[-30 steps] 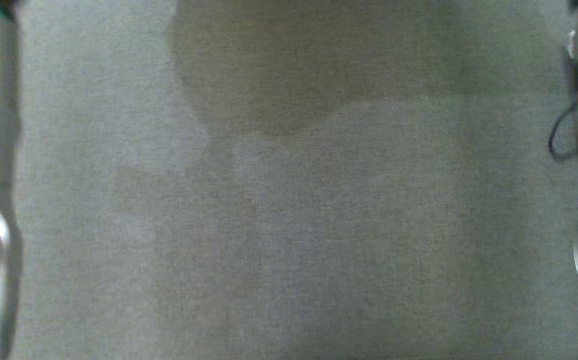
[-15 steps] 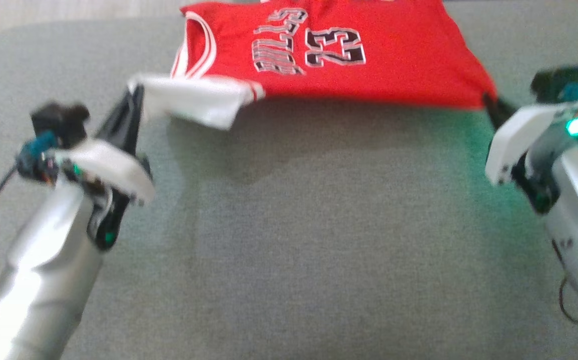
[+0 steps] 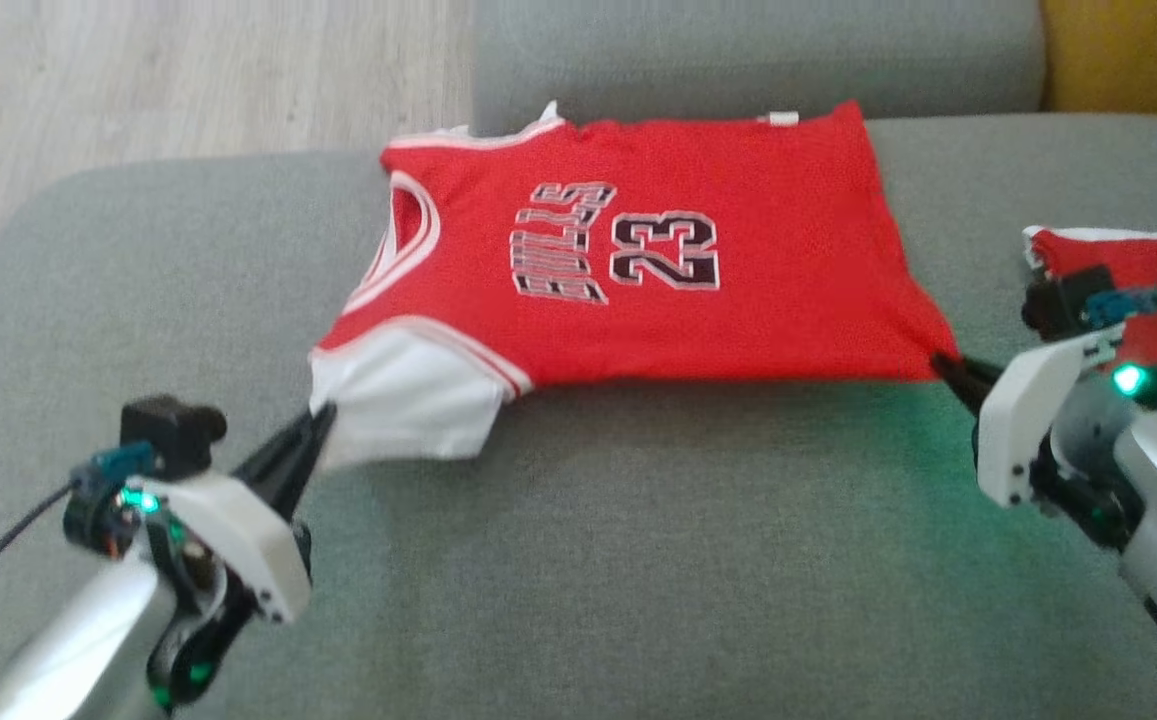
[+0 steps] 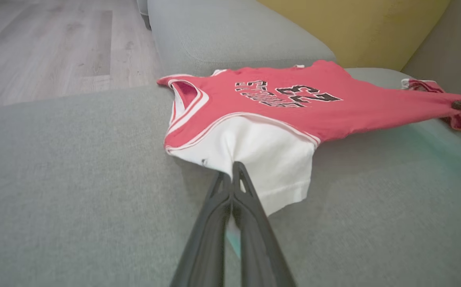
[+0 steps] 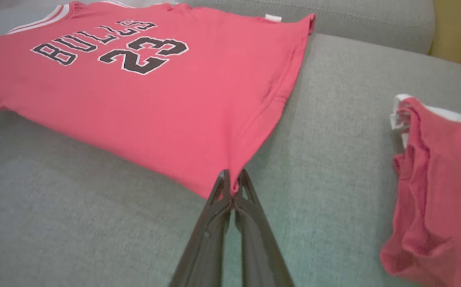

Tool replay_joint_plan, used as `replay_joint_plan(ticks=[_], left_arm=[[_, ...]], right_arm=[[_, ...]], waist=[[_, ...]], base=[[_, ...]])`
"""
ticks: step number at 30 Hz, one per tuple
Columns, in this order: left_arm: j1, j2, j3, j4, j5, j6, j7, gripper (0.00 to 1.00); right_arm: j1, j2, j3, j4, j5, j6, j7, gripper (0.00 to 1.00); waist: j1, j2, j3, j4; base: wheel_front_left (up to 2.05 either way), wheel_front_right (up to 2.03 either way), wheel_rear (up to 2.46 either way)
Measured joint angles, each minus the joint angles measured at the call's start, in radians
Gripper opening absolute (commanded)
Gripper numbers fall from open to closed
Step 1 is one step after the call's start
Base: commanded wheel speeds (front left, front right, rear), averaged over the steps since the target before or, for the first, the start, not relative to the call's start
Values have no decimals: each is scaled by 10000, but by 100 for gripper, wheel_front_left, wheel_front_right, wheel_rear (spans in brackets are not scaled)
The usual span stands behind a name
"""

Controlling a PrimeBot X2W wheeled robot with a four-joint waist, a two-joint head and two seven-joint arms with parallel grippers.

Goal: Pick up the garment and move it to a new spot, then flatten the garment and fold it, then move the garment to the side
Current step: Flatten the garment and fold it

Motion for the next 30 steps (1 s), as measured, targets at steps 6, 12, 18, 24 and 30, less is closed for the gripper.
replay_joint_plan(ticks=[6,12,18,24,30], left_arm=[[1708,959,-42,-2366,-913,690,1400,0],[2269,1463,81,-3896,-1206,1358,1894,0],[1760,1461,215,-3910,-1164,1421,1990,0],[438,1432,88,-3177,-430,1197,2176,0],[-608,1191,-98,-2113,-79,821,2353,0]], right_arm=[[884,-723,441,-970,1083,0,966,0],[1258,-1152,424,-1726,1630,0,1455,0],[1150,-1120,-44,-1753,1498,0,1436,0],[579,-746,-424,-1687,1367,0,1438,0],[49,-332,-685,-1406,1168,0,1459,0]], waist=[[-1,0,-569,-45],[1,0,-491,-71],[3,0,-57,-132],[3,0,480,-176],[3,0,975,-234]], base=[[0,0,0],[0,0,0],[0,0,0],[0,0,0],[0,0,0]])
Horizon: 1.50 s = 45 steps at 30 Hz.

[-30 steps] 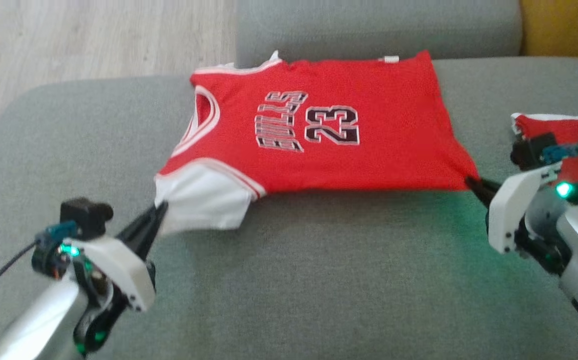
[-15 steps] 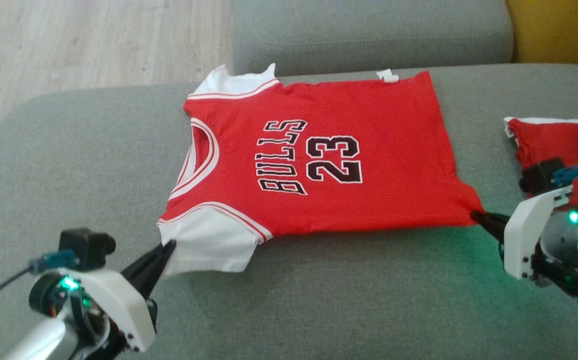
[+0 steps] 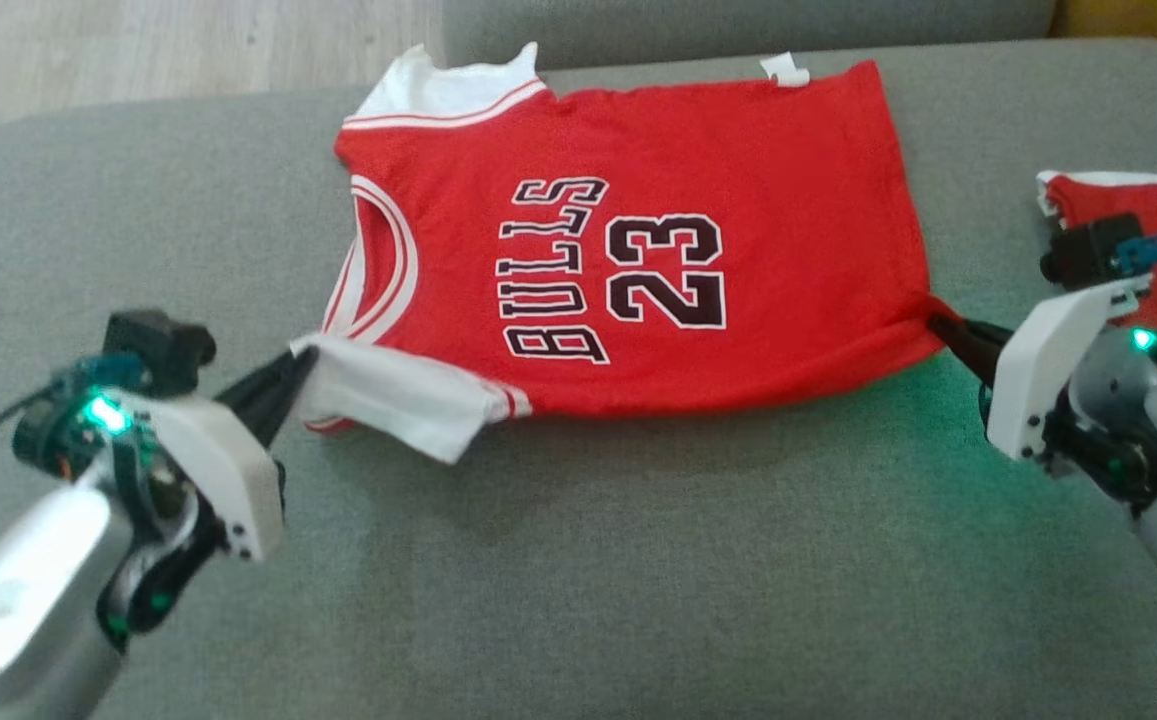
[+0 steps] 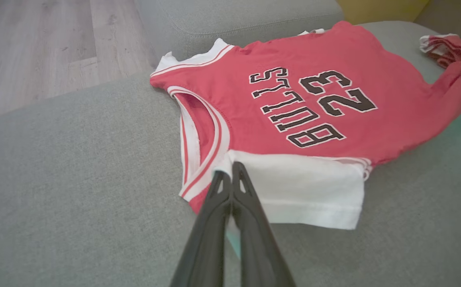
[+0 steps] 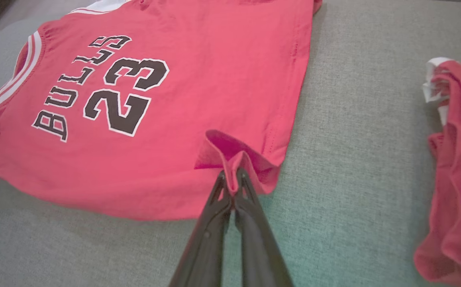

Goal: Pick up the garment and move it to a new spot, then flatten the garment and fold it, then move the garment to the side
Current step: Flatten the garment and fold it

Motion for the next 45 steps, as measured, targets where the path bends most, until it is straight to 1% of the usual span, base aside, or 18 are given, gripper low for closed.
replay_joint_plan(ticks=[2,5,11,13,22,23,24,27,28,31,35,37,39,41,43,45], left_arm=[[-217,-44,-15,196,67,-36,46,0],[-933,-205,-77,815,203,-316,159,0],[-2360,-587,-332,2059,700,-708,173,0],[-2790,-637,-577,2414,959,-869,245,0],[-4065,-1139,-1164,3981,1607,-1103,-265,0],[-4189,-1210,-1206,4136,1682,-1158,-433,48],[-4326,-1317,-1210,4301,1799,-1152,-700,100],[-4789,-1684,-1127,4815,2094,-928,-1707,100],[-5071,-1929,-871,5106,2236,-583,-2637,100],[-5355,-2228,-445,5480,2274,-161,-3952,100],[-5313,-2663,146,5643,2044,173,-5453,100],[-5191,-2840,445,5563,1883,357,-5823,100],[-4892,-2922,646,5288,1877,433,-5979,100],[-4393,-3055,880,4899,1877,623,-6054,100],[-3748,-3227,1243,4286,1887,853,-6073,100],[-3005,-3469,1737,3507,1923,1083,-6084,100]], right_arm=[[-95,71,-29,98,-6,0,6,0],[-426,242,-123,407,-142,0,6,0],[-1057,535,-251,955,-341,0,8,0],[-1230,662,-251,1104,-408,0,8,0],[-1927,1043,-111,1620,-755,0,-150,0],[-1997,1049,-104,1693,-880,0,-299,78],[-2085,1062,-136,1822,-991,0,-454,100],[-2361,1243,-464,2220,-1093,0,-888,100],[-2525,1411,-765,2389,-1149,0,-1361,100],[-2758,1593,-1315,2602,-1329,0,-2265,100],[-2809,1910,-2222,2604,-1490,0,-3852,100],[-2799,2100,-2638,2537,-1730,0,-4688,100],[-2747,2293,-3093,2368,-2073,0,-5480,100],[-2571,2556,-3695,2217,-2405,0,-6197,100],[-2199,2800,-4299,1987,-3043,0,-6625,100],[-1603,3216,-4957,1620,-3542,0,-6807,100]], waist=[[0,0,84,-10],[0,0,322,-39],[0,0,739,-94],[0,0,872,-136],[-1,0,1389,-378],[-1,0,1435,-395],[-1,0,1482,-408],[-1,0,1590,-444],[0,0,1623,-469],[0,0,1587,-476],[-1,0,1367,-450],[-2,0,1196,-429],[-2,0,990,-403],[-3,0,763,-366],[-2,0,523,-325],[-4,0,279,-287]], base=[[0,0,0],[0,0,0],[0,0,0],[0,0,0],[0,0,0],[0,0,0],[0,0,0],[0,0,0],[0,0,0],[0,0,0],[0,0,0],[0,0,0],[0,0,0],[0,0,0],[0,0,0],[0,0,0]])
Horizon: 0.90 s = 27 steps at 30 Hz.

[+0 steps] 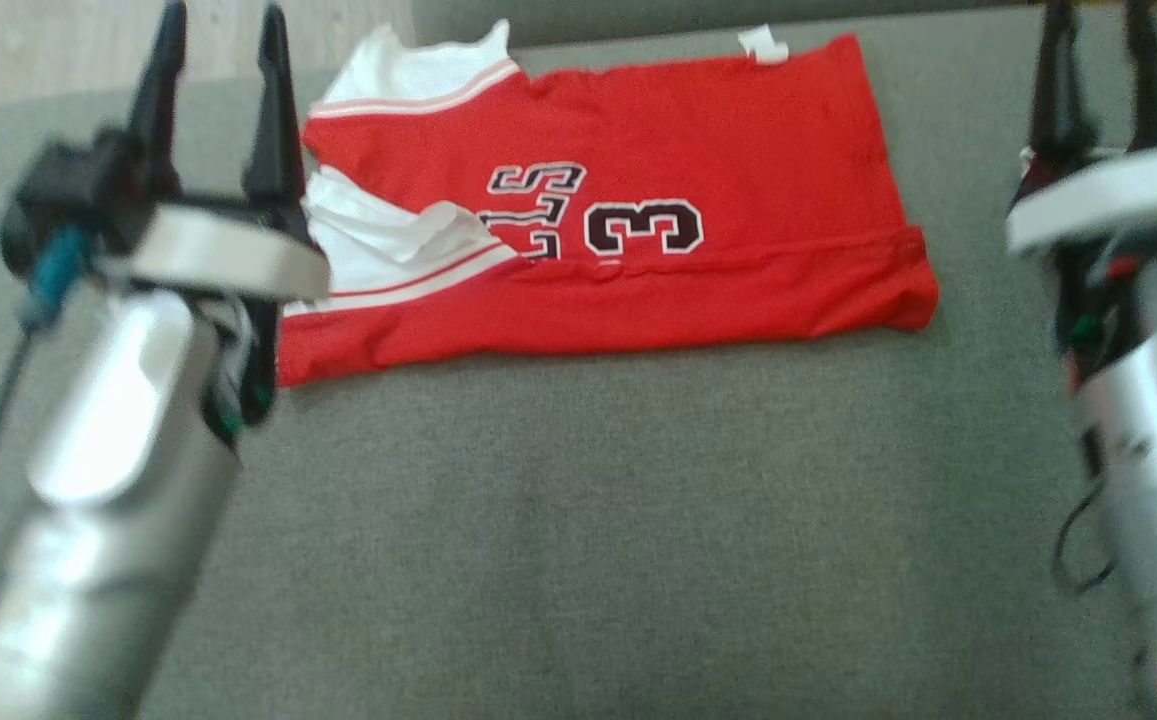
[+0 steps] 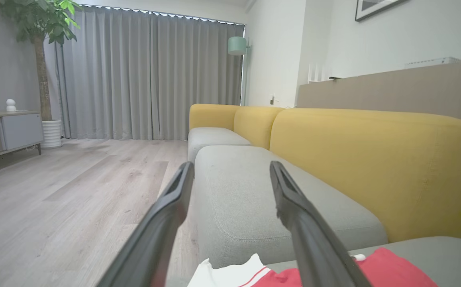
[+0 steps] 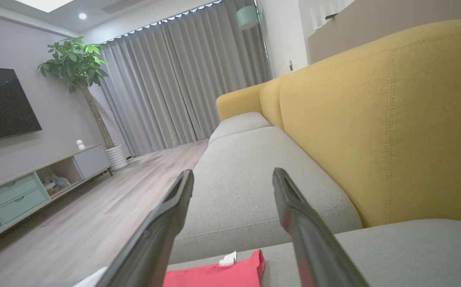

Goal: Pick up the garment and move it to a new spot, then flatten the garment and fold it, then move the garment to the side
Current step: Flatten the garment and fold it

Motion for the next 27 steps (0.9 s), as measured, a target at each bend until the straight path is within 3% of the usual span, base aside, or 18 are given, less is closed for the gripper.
replay_joint_plan(ticks=[5,10,18,27], left_arm=[[2078,-397,435,-1011,493,245,-10,100],[3809,-828,941,-1246,825,437,-8,100],[5015,-1195,1689,-1022,1233,410,-8,100],[4092,-1197,1904,953,1561,301,205,100]], right_arm=[[2103,1162,-1225,-1273,-1657,0,-86,100],[4194,1651,-1716,-2219,-2376,0,-98,100],[5556,1737,-1352,-2809,-1856,0,-98,100],[5447,1751,-725,-3221,-1344,0,-98,100]], waist=[[-1,0,-531,110],[-1,0,-879,256],[0,0,-929,43],[3,0,-461,-469]], base=[[0,0,0],[0,0,0],[0,0,0],[0,0,0]])
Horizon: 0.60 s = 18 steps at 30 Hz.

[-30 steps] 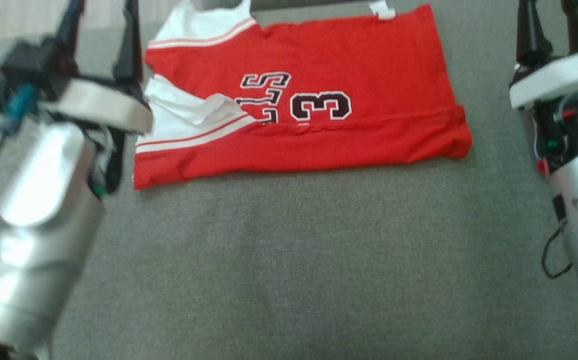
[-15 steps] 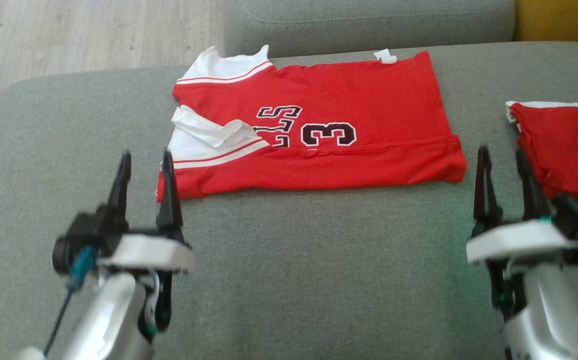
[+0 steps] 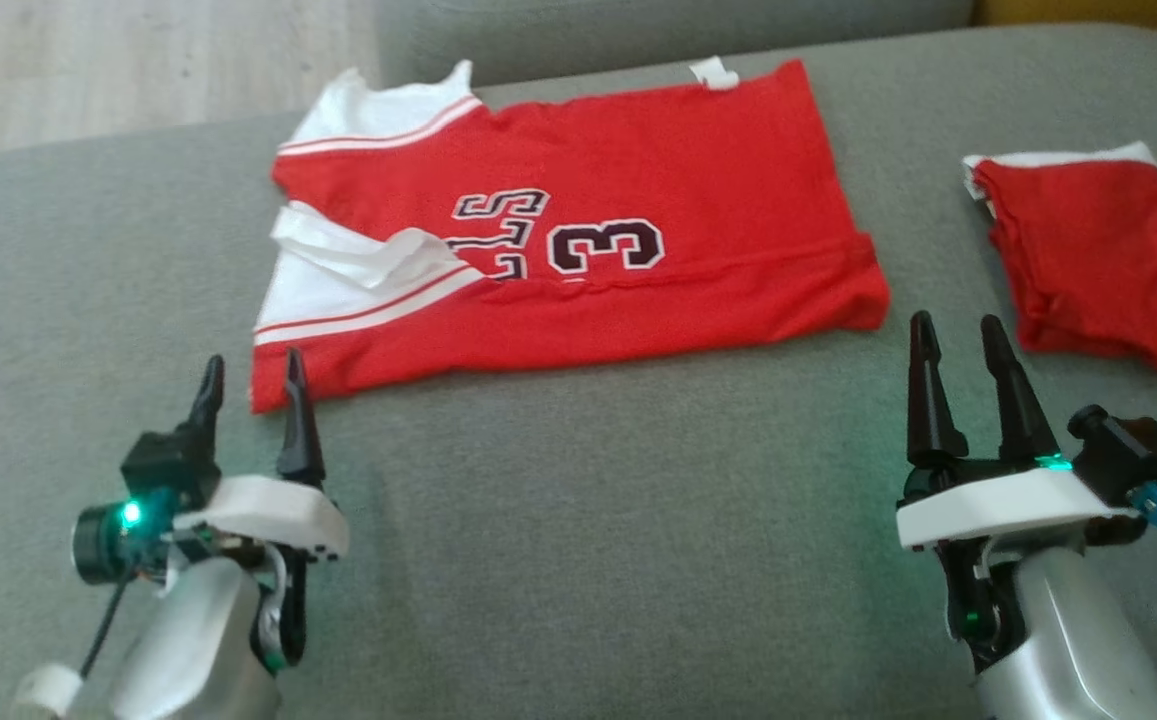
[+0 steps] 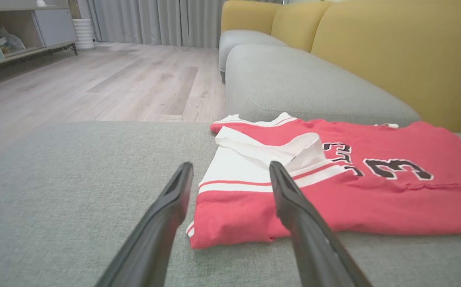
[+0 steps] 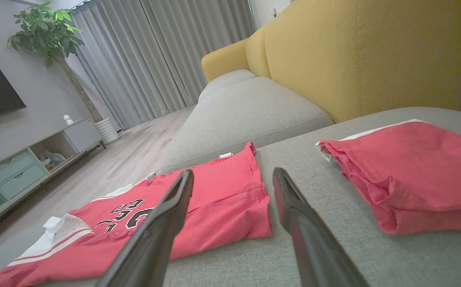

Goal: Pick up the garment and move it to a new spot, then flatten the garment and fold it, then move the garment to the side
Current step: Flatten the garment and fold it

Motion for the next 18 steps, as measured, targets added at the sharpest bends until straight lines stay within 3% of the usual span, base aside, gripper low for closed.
replay_joint_plan(ticks=[9,18], left_arm=[[-1174,278,311,2163,-184,8,775,100],[-1900,389,253,3304,-274,-174,1478,100]], right_arm=[[-161,2,357,-157,497,0,0,100],[-424,2,541,-362,723,0,0,100]], waist=[[1,0,713,-576],[0,0,1140,-907]], base=[[0,0,0],[0,0,0]])
